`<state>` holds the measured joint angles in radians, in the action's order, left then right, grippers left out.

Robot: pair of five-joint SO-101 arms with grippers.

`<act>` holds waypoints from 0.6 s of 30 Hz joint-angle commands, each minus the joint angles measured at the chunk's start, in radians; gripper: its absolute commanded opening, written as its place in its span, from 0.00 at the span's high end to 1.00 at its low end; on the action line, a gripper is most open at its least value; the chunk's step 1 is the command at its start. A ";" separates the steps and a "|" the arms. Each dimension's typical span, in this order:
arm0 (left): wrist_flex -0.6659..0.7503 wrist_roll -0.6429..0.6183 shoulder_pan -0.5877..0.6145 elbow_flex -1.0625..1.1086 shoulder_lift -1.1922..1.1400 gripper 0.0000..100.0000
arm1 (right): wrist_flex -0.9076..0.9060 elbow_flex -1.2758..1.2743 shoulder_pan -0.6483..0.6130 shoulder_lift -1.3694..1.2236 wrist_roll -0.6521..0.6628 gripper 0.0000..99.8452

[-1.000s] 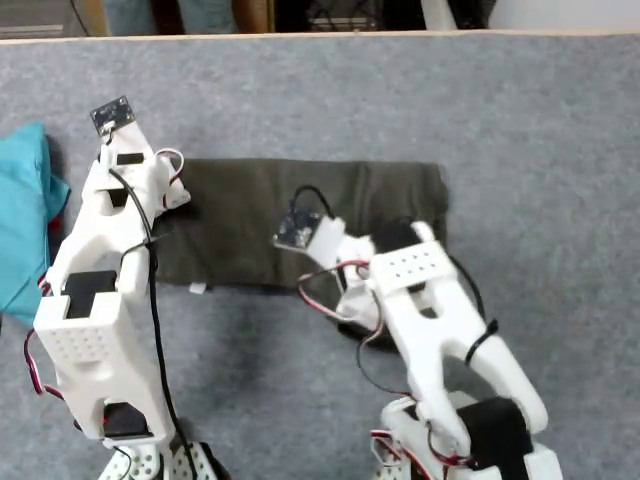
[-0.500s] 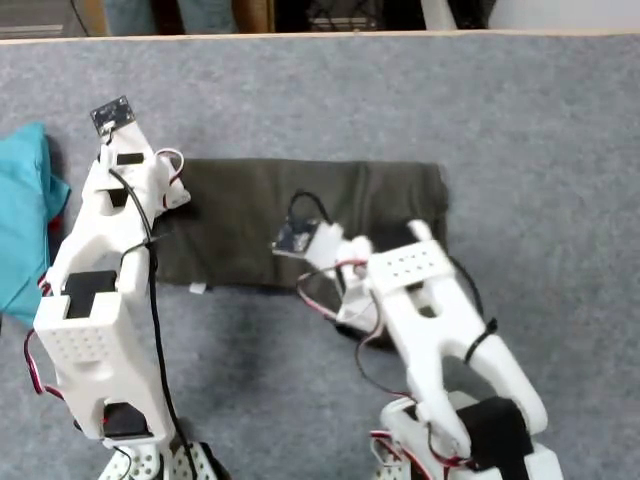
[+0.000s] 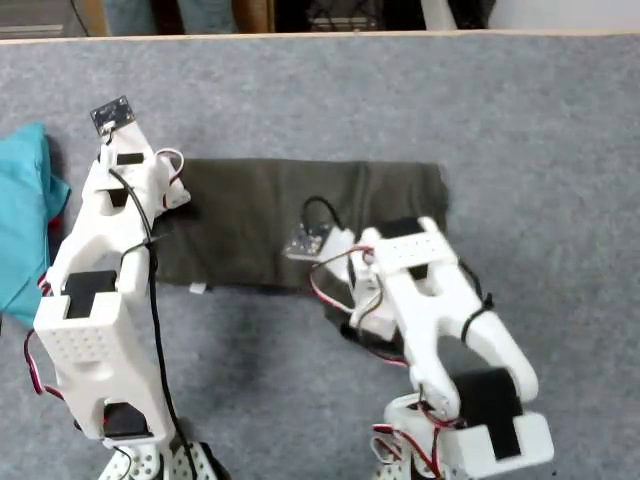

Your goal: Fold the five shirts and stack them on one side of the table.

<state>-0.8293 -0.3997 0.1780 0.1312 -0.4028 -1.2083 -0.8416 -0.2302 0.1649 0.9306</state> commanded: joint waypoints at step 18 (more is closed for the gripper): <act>0.002 -0.011 0.004 -0.038 -0.003 0.96 | -0.135 0.191 0.037 0.291 0.009 0.99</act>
<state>-0.8293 -0.3997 0.1780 0.1312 -0.4028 -1.3709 -0.6943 -0.2163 0.4181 0.9337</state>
